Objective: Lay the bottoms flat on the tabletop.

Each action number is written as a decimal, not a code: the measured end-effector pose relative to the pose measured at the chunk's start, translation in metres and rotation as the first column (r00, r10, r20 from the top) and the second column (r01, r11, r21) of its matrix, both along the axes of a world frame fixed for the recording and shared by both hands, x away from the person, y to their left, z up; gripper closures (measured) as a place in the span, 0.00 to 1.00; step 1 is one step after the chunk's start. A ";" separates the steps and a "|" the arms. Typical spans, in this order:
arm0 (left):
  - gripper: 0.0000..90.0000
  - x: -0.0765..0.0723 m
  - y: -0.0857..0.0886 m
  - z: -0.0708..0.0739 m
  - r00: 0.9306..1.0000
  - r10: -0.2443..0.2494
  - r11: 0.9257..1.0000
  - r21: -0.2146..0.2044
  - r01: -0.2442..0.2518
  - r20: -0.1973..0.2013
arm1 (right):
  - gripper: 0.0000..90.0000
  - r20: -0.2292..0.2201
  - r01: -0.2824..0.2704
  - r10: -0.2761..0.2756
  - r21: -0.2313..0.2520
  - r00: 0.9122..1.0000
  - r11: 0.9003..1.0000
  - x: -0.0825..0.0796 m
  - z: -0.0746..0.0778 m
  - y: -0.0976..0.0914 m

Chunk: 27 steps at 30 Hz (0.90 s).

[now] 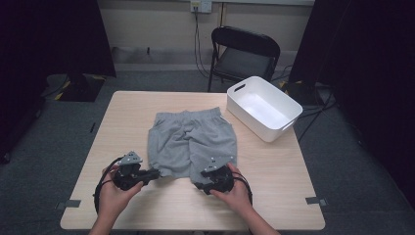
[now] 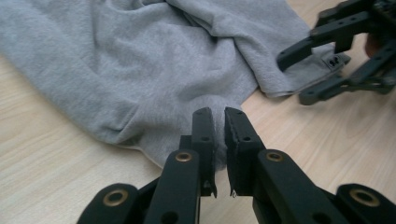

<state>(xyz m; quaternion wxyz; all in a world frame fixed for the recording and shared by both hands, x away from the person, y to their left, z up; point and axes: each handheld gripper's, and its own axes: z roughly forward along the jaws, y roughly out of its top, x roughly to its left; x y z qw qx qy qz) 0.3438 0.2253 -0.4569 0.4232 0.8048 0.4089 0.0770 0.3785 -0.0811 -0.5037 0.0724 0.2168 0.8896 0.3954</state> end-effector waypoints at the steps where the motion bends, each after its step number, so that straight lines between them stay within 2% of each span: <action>1: 0.93 0.000 -0.001 0.000 1.000 0.000 1.000 -0.002 0.000 0.001 | 0.57 0.017 0.004 -0.004 -0.002 1.000 1.000 0.000 -0.001 0.002; 6: 0.93 -0.001 -0.002 -0.001 1.000 -0.002 1.000 -0.002 0.002 0.004 | 0.79 0.051 0.029 -0.028 -0.022 0.998 0.999 0.003 0.000 0.002; 10: 0.93 0.000 0.000 0.000 1.000 0.004 1.000 -0.002 -0.004 0.003 | 0.92 0.015 0.039 -0.038 -0.034 0.999 0.999 0.006 0.003 -0.001; 12: 0.93 0.000 0.003 0.001 1.000 0.013 1.000 -0.007 -0.013 0.003 | 0.95 -0.007 0.051 -0.051 -0.014 0.999 0.999 0.008 0.005 -0.005; 14: 0.93 0.000 0.006 0.001 1.000 0.018 1.000 -0.010 -0.018 0.006 | 0.95 -0.042 0.069 -0.068 0.029 0.997 0.997 0.012 0.007 -0.012; 17: 0.93 0.002 0.012 0.001 0.999 0.040 0.999 -0.020 -0.040 0.006 | 0.96 -0.068 0.102 -0.097 0.082 0.993 0.991 0.017 0.015 -0.024; 19: 0.93 0.002 0.015 0.001 0.999 0.049 0.999 -0.024 -0.049 0.000 | 0.96 -0.090 0.133 -0.122 0.125 0.988 0.983 0.023 0.021 -0.035; 23: 0.93 0.004 0.020 -0.001 0.998 0.069 0.997 -0.030 -0.069 -0.007 | 0.96 -0.124 0.193 -0.173 0.166 0.977 0.967 0.031 0.024 -0.054; 27: 0.93 0.005 0.024 -0.002 0.996 0.083 0.996 -0.030 -0.084 -0.013 | 0.96 -0.149 0.237 -0.213 0.165 0.966 0.957 0.036 0.020 -0.068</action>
